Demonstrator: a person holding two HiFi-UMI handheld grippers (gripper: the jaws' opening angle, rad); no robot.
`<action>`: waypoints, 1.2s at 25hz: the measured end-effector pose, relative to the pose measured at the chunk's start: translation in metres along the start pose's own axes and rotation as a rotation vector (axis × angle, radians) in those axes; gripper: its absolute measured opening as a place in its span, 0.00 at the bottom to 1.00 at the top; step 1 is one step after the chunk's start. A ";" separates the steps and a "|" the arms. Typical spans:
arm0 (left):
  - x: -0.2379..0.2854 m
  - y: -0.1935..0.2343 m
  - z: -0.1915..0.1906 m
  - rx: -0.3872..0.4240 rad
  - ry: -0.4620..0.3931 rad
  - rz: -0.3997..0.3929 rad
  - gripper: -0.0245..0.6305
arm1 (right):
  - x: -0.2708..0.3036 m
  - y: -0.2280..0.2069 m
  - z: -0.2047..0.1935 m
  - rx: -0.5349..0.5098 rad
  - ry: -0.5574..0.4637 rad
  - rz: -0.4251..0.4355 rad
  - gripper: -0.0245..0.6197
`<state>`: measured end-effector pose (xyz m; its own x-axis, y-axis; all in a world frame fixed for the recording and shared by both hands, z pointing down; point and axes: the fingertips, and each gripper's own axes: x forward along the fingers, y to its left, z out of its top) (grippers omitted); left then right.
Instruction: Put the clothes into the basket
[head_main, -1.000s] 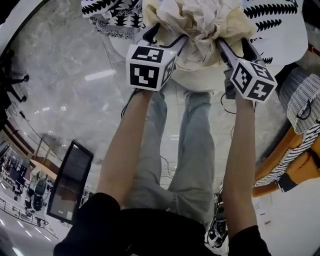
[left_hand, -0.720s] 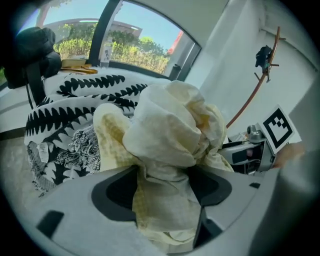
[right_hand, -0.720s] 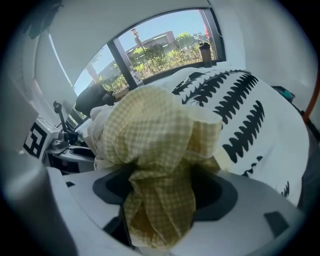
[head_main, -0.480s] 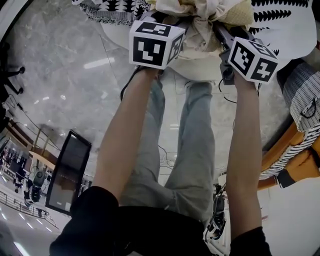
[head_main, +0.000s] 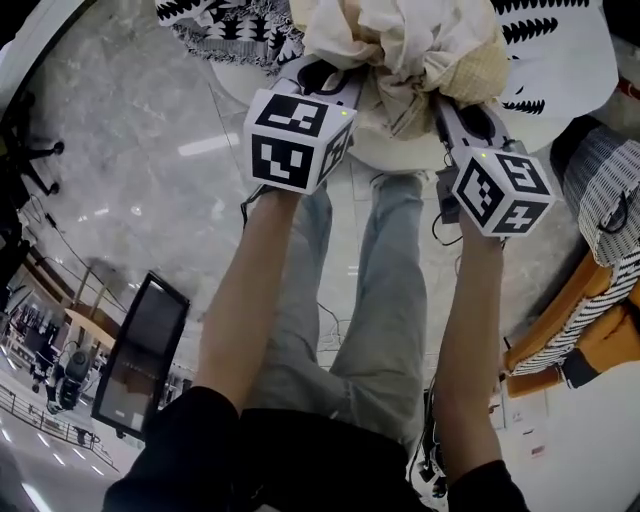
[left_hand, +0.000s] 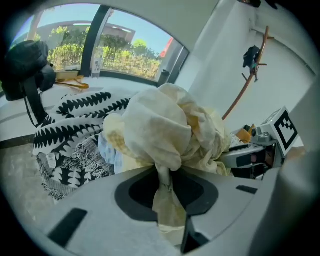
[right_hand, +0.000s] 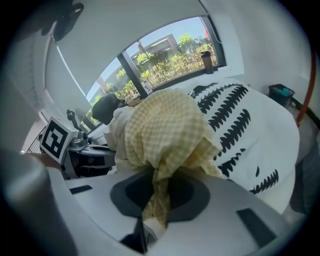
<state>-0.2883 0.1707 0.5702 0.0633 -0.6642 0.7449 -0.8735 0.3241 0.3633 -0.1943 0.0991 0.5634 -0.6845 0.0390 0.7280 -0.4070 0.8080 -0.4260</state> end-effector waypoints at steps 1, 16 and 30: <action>-0.005 -0.007 0.001 0.010 -0.006 -0.007 0.16 | -0.010 0.002 -0.001 0.014 -0.016 -0.004 0.12; -0.014 -0.133 0.050 0.176 -0.047 -0.110 0.16 | -0.141 -0.040 0.009 0.139 -0.237 -0.107 0.12; 0.063 -0.357 0.081 0.406 0.018 -0.312 0.16 | -0.310 -0.185 -0.022 0.320 -0.442 -0.350 0.12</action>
<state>-0.0117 -0.0417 0.4419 0.3559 -0.6750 0.6463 -0.9286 -0.1778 0.3257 0.1067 -0.0498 0.4288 -0.6353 -0.4957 0.5922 -0.7646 0.5116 -0.3920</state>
